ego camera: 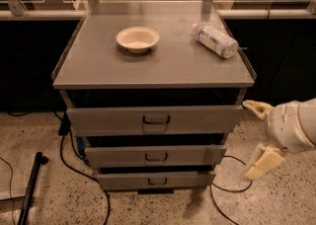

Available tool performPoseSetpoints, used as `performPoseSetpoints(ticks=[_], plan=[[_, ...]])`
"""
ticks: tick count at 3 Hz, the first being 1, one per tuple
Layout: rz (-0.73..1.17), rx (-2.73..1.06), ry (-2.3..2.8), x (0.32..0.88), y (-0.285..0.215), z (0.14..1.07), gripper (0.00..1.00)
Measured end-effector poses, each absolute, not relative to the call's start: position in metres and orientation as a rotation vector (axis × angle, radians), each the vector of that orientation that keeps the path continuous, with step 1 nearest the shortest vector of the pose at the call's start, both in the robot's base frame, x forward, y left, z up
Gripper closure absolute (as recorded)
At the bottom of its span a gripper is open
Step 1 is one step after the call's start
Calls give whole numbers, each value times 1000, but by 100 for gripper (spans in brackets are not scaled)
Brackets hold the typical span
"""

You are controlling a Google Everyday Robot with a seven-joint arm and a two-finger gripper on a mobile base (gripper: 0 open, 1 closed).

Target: Open bottom drawer

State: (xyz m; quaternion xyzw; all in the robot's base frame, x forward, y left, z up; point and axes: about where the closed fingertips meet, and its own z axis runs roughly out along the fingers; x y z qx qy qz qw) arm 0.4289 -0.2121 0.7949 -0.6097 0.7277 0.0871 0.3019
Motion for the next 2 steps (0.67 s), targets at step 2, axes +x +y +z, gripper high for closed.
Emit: performPoseSetpoints(ticks=[2], plan=[[484,-1400,2032,440,-174,707,0]])
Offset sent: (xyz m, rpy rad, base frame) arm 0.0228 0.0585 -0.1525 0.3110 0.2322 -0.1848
